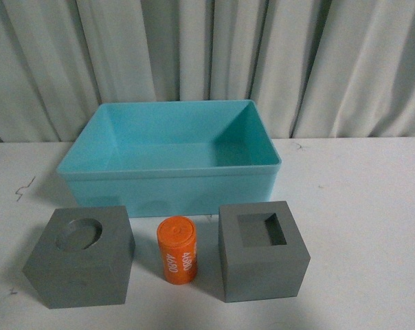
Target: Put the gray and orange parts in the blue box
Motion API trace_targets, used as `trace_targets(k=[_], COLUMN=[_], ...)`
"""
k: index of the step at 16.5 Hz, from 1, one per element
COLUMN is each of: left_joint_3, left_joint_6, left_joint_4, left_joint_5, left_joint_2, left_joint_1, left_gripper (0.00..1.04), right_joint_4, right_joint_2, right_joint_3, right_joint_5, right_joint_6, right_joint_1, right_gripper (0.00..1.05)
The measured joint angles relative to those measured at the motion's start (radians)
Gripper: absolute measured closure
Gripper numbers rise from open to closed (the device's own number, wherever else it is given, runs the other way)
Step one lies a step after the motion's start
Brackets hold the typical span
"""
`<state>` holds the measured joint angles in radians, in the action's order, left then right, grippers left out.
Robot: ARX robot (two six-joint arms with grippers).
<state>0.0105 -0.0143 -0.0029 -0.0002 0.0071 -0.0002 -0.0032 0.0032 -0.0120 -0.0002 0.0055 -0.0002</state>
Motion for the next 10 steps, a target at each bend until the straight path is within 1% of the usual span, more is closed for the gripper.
trace_targets(k=[10], left_joint_3=[0.000], left_joint_6=[0.000], left_joint_4=[0.000], left_joint_5=[0.000], left_joint_2=[0.000], left_joint_1=[0.000], left_gripper=[0.07], right_joint_4=[0.000], right_joint_2=[0.000], right_joint_3=[0.000], right_joint_5=[0.000], right_joint_6=[0.000], right_joint_1=[0.000], right_gripper=[0.06])
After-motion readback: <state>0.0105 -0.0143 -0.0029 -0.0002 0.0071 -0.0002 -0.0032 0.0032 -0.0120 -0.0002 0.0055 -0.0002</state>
